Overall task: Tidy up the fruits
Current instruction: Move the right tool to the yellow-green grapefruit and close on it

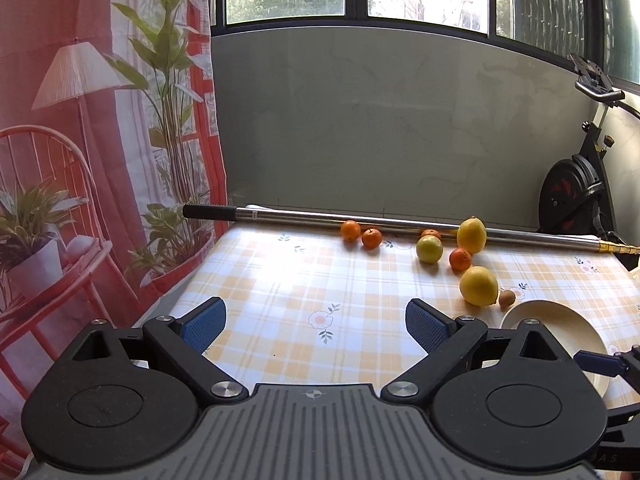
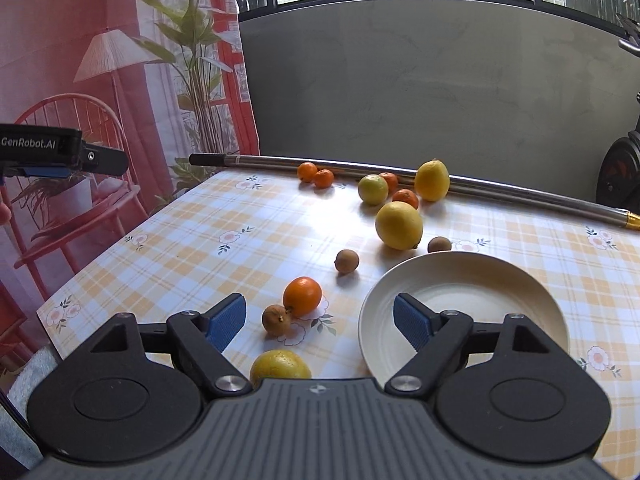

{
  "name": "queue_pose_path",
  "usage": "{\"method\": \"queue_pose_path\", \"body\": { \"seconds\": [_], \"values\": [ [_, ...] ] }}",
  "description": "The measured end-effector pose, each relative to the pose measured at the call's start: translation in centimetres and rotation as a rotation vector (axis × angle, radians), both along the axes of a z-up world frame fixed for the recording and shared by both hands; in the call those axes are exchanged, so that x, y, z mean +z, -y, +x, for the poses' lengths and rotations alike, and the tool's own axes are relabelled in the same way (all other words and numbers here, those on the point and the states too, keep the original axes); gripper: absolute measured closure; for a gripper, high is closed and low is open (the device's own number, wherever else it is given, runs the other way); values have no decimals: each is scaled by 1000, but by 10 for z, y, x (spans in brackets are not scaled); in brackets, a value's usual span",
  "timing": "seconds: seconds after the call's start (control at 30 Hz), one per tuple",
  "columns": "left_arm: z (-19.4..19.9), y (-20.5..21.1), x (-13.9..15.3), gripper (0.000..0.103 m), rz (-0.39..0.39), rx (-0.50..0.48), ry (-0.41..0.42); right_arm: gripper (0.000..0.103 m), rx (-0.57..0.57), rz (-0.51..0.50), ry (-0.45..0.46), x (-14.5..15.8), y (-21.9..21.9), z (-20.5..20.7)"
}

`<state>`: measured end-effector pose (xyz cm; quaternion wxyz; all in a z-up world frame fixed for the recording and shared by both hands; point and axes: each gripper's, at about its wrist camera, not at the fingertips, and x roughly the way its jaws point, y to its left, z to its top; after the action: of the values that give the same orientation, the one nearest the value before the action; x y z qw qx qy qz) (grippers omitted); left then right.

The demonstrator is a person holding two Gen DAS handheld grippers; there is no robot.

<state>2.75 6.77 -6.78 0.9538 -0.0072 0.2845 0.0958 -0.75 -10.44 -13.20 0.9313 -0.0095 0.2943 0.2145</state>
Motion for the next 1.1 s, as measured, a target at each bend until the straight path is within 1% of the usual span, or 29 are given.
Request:
{"method": "queue_pose_path", "body": {
  "seconds": [0.13, 0.23, 0.3, 0.37, 0.47, 0.6, 0.77, 0.87, 0.9, 0.97, 1.03, 1.1],
  "values": [
    [-2, -3, -6, 6, -15, -1, 27, 19, 36, -9, -29, -14, -7, 3],
    [0, -5, -13, 11, -27, 2, 14, 19, 65, -37, -59, -21, -14, 4],
    [3, -9, -17, 14, -65, -3, -10, 20, 86, -76, -68, -27, -20, 4],
    [4, -14, -21, 15, -126, -23, -17, 21, 105, -118, -77, -33, -27, 3],
    [5, -18, -27, 15, -181, -21, -38, 22, 130, -130, -83, -38, -32, 3],
    [2, -14, -29, 14, -151, -37, -22, 23, 155, -121, -127, -44, -34, 10],
    [3, -9, -32, 14, -158, -67, -27, 23, 162, -101, -170, -52, -33, 15],
    [2, -8, -35, 14, -173, -73, -28, 29, 157, -79, -200, -56, -29, 18],
    [2, -8, -36, 14, -181, -73, -30, 32, 155, -75, -200, -56, -28, 18],
    [3, -9, -38, 14, -193, -52, -41, 33, 143, -74, -193, -56, -27, 17],
    [4, -10, -40, 14, -205, -34, -54, 37, 137, -71, -190, -57, -27, 17],
    [4, -9, -41, 14, -202, -31, -57, 39, 137, -60, -197, -57, -27, 17]
  ]
}}
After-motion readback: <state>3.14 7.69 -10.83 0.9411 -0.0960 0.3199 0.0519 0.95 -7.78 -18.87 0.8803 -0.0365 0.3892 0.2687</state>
